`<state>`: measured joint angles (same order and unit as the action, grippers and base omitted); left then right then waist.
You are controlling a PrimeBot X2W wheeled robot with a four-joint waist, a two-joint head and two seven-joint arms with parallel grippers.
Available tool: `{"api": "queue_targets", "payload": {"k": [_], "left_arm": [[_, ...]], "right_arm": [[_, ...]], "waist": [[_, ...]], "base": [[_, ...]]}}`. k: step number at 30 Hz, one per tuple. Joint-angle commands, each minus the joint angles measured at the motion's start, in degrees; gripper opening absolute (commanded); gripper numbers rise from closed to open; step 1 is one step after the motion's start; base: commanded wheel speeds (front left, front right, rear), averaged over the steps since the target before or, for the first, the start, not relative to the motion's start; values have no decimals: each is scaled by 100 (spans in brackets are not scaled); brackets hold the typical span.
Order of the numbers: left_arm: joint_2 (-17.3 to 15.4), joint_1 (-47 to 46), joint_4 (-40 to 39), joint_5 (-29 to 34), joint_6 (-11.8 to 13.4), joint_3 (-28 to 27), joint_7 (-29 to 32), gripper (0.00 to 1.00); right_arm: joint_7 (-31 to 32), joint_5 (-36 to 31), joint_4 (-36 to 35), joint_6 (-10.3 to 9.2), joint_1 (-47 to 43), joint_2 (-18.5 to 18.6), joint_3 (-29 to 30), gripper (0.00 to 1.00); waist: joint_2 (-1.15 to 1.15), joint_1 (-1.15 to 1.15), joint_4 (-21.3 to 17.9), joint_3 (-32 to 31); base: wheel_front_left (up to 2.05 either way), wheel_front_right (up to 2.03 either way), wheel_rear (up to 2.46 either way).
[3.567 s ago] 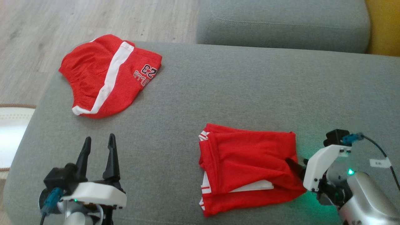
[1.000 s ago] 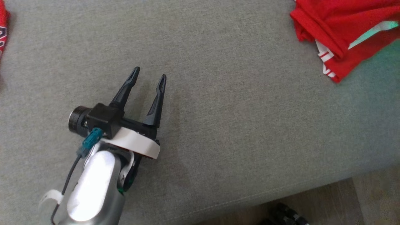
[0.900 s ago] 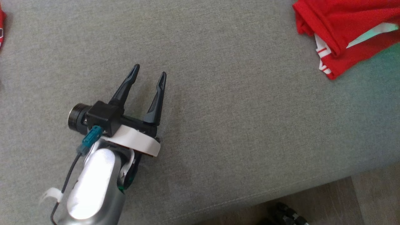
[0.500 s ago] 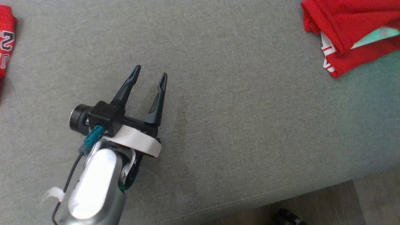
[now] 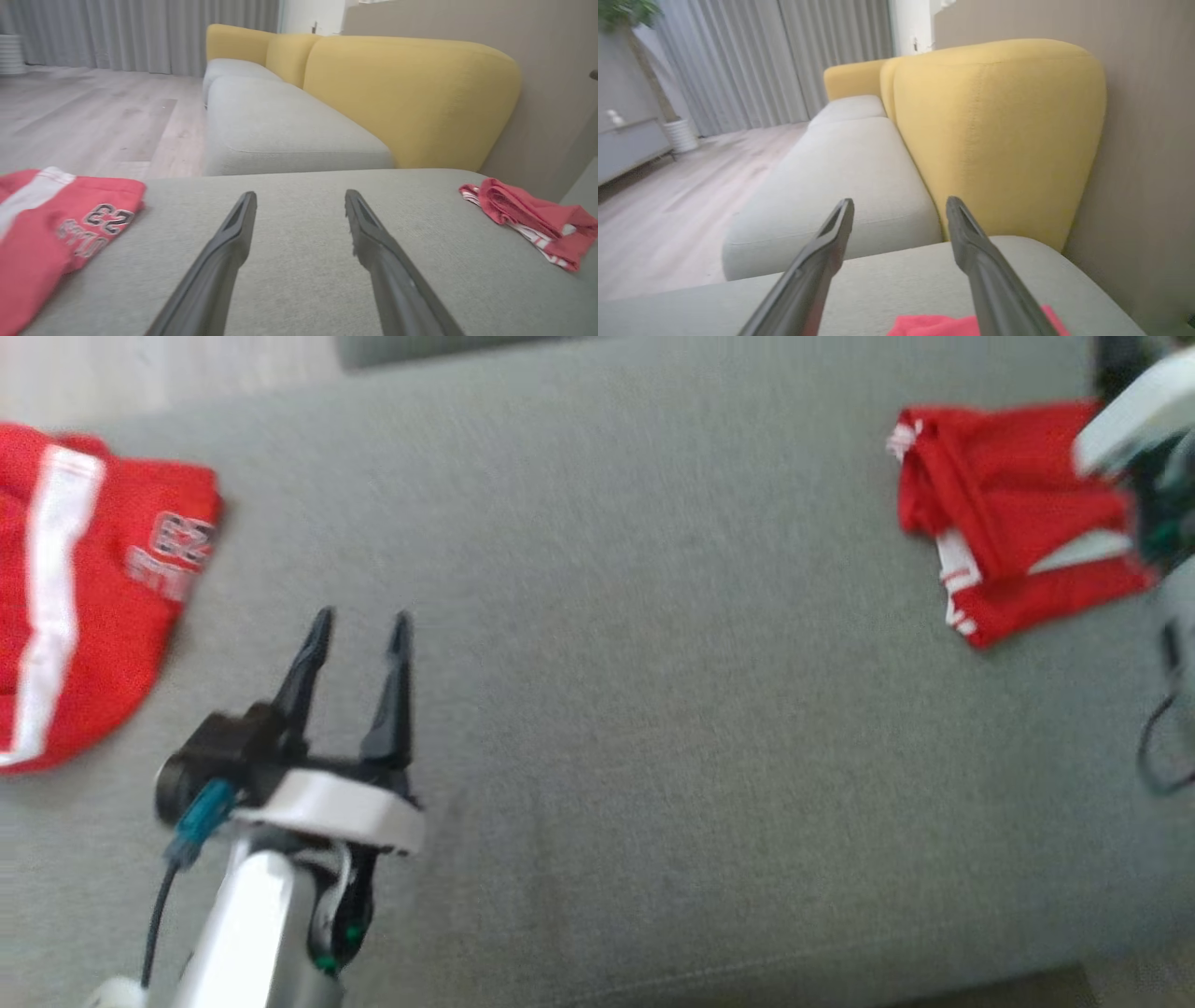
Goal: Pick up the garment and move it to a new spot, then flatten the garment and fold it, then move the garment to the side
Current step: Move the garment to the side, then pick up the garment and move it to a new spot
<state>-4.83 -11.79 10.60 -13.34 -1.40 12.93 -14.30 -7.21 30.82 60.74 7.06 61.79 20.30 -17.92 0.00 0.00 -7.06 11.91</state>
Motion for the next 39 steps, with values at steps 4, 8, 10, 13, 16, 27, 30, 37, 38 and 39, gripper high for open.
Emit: {"api": "queue_targets", "payload": {"k": [4,8,10,13,16,27,30,37,38,39], "left_arm": [[-125,186,-247,-33,121,-465,-69,100],[-166,391,-188,-83,181,-619,-69,100],[-186,471,-165,-107,190,-659,-69,100],[-185,571,-157,-152,211,-724,-69,100],[-178,657,-153,-172,215,-788,-69,100],[-82,899,-87,96,111,-930,-70,100],[-57,900,-58,149,76,-974,-70,100],[3,869,3,231,9,-1050,-70,100],[3,869,3,231,9,-1050,-70,100],[12,866,10,245,8,-1053,-70,100]], "right_arm": [[-200,233,-1069,43,-874,-34,-218,100],[-288,212,-1877,43,-1871,62,-153,100],[-340,103,-2285,43,-2398,81,-32,100],[-441,-121,-2904,43,-3196,30,180,100],[-541,-414,-3407,43,-3921,-96,465,100],[-711,-1576,-4160,43,-5406,-739,1234,100],[-713,-1691,-4245,43,-5484,-830,1261,100],[-661,-1808,-4359,43,-5537,-924,1252,100],[-661,-1808,-4359,43,-5537,-924,1252,100],[-653,-1816,-4367,43,-5540,-938,1255,100]], "waist": [[0,0,393,-890],[0,0,578,-1242],[0,0,648,-1331],[0,0,730,-1398],[0,0,782,-1425],[0,0,863,-1446],[0,0,856,-1445],[0,0,857,-1437],[0,0,857,-1437],[0,0,865,-1438]], "base": [[0,0,0],[0,0,0],[0,0,0],[0,0,0],[0,0,0],[0,0,0],[0,0,0],[0,0,0],[0,0,0],[0,0,0]]}}
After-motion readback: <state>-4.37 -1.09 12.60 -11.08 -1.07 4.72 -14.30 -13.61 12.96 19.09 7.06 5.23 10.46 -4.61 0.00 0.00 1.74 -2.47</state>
